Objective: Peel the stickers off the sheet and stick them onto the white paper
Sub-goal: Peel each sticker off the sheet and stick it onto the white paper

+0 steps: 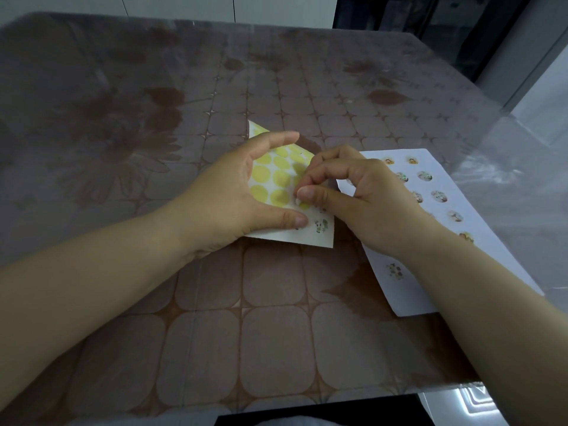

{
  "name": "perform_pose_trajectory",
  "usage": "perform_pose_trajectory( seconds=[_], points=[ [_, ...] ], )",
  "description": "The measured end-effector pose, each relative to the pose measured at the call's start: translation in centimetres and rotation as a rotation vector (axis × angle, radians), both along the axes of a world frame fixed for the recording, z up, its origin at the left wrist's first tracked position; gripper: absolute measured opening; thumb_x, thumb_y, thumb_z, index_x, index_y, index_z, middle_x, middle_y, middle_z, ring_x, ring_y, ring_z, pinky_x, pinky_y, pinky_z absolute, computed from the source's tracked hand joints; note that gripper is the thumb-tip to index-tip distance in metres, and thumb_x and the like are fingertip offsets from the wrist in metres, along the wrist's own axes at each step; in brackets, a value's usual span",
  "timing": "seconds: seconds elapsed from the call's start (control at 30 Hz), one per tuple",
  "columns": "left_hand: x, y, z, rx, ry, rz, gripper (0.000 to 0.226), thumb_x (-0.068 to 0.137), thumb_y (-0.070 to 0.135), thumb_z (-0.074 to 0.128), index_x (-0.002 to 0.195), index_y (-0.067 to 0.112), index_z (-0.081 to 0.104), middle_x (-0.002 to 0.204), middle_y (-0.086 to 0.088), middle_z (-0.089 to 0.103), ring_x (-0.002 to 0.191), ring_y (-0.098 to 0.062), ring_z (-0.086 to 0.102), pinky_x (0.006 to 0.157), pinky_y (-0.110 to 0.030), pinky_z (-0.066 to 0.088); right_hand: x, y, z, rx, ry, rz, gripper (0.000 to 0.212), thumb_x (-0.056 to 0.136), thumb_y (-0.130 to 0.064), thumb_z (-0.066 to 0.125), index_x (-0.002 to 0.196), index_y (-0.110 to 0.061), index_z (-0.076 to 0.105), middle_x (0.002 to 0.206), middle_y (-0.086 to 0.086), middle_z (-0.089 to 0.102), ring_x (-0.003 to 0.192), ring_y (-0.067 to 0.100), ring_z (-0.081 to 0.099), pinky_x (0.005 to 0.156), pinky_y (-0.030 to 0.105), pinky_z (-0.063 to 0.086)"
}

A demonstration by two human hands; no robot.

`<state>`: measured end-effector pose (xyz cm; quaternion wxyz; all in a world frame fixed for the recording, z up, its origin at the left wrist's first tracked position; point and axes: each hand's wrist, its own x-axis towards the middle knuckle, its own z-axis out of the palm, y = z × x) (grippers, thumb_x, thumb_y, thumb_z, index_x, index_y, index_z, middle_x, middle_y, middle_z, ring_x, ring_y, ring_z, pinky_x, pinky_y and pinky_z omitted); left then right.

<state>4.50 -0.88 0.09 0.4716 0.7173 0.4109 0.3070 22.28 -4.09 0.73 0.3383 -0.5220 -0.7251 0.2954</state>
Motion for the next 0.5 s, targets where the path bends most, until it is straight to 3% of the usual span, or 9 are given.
perform_pose_trajectory(
  seconds=[0.13,0.23,0.4,0.47,0.5],
  points=[
    [0.00,0.05,-0.09,0.019,0.001,0.022,0.096,0.041,0.039,0.087,0.128,0.046,0.049,0.131,0.014,0.053,0.120,-0.006,0.053,0.102,-0.036,0.045,-0.32,-0.13,0.05,-0.004,0.042,-0.028,0.013,0.085,-0.028,0.063,0.075,-0.036,0.062,0.096,-0.018,0.053,0.088,-0.013,0.049,0.076,-0.001,0.031],
    [0.04,0.09,-0.17,0.040,0.007,0.039,0.093,0.044,0.033,0.088,0.128,0.045,0.049,0.131,0.016,0.053,0.118,0.000,0.053,0.102,-0.033,0.046,-0.42,-0.10,-0.03,0.002,0.052,-0.042,0.012,0.085,-0.029,0.063,0.076,-0.036,0.061,0.093,-0.019,0.053,0.087,-0.012,0.049,0.076,0.000,0.032],
    [0.21,-0.19,0.00,0.114,-0.014,0.114,0.081,0.046,0.034,0.087,0.120,0.043,0.054,0.122,0.021,0.056,0.115,0.001,0.054,0.102,-0.030,0.044,0.17,-0.12,0.11,0.151,0.014,-0.154,0.018,0.069,-0.046,0.071,0.075,-0.037,0.056,0.081,-0.020,0.054,0.082,-0.005,0.048,0.075,0.005,0.036],
    [0.30,-0.42,0.18,0.191,-0.015,0.138,0.070,0.056,0.029,0.087,0.118,0.041,0.057,0.120,0.023,0.057,0.117,0.003,0.052,0.101,-0.026,0.042,0.43,-0.25,0.07,0.206,-0.014,-0.194,0.021,0.064,-0.058,0.068,0.069,-0.040,0.059,0.078,-0.018,0.055,0.080,-0.002,0.049,0.079,0.013,0.039],
    [0.32,-0.51,0.27,0.230,-0.011,0.148,0.065,0.060,0.028,0.087,0.117,0.039,0.059,0.119,0.024,0.058,0.117,0.004,0.051,0.101,-0.022,0.040,0.46,-0.34,-0.04,0.222,-0.031,-0.201,0.021,0.064,-0.061,0.066,0.069,-0.041,0.061,0.079,-0.015,0.056,0.080,0.001,0.050,0.083,0.024,0.041]
  ],
)
